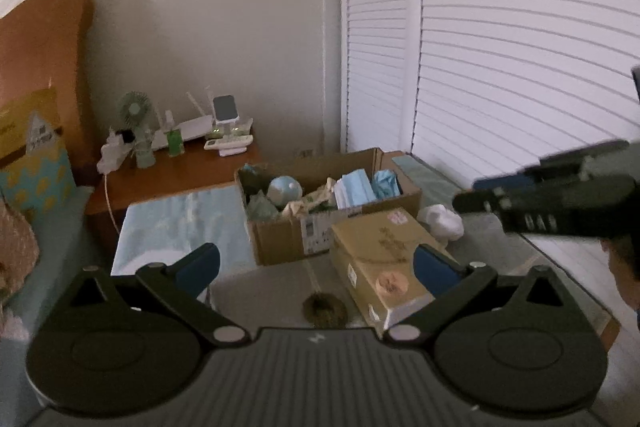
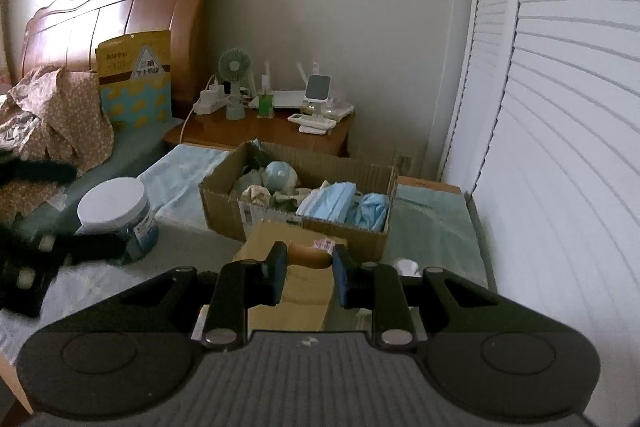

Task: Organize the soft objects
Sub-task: 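Carry the orange piece into the box with the right tool, then move the left tool to the brown fuzzy ring while the right tool approaches the white cloth bundle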

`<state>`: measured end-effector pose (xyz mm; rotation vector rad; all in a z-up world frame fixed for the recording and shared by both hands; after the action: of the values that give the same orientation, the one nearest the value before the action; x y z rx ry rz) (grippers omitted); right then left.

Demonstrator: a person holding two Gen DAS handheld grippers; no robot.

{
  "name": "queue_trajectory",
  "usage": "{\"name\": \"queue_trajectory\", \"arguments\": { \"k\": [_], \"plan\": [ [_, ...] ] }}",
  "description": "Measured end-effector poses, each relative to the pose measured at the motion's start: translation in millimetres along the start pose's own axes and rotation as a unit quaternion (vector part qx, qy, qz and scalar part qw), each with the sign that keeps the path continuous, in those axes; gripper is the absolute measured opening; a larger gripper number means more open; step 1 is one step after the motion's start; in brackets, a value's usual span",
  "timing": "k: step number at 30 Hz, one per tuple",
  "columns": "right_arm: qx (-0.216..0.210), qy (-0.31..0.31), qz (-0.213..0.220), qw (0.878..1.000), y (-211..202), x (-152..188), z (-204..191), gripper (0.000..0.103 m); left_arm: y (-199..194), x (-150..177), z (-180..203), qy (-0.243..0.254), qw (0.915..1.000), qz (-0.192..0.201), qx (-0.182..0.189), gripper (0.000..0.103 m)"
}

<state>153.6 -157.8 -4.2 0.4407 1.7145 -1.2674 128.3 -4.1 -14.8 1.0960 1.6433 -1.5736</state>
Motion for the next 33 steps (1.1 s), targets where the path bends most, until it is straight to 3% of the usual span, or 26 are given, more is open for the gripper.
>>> {"name": "queue_trajectory", "arguments": {
  "k": [9,26,29,33],
  "plan": [
    [-0.014,-0.012,-0.017,1.0,34.5,-25.4,5.0,0.029,6.3,25.2,-12.3,-0.005,0.9995,-0.005,-0.032,0.102],
    [-0.047,-0.052,-0.051,0.996,148.7,-90.9,10.0,0.029,32.6,43.0,-34.8,-0.037,0.9978,-0.037,-0.041,0.102],
    [-0.048,-0.05,-0.059,0.996,164.5,-93.3,12.2,0.044,35.6,44.5,-36.0,-0.038,0.9975,-0.042,-0.041,0.102],
    [-0.043,-0.04,-0.05,0.997,166.7,-93.1,18.4,0.098,37.8,44.6,-36.1,-0.039,0.9972,-0.046,-0.043,0.102]
  ]
}}
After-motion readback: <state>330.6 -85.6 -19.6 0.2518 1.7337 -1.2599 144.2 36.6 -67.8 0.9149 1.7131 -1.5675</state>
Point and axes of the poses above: each gripper's, at about its wrist camera, not at the fingertips, and y roughly the way its jaws point, z to its right, x to its underside, the point moved 8 cm from there along y, roughly the way its jaws point, and after that the axes turned 11 degrees about -x, right-handed, at the moved point
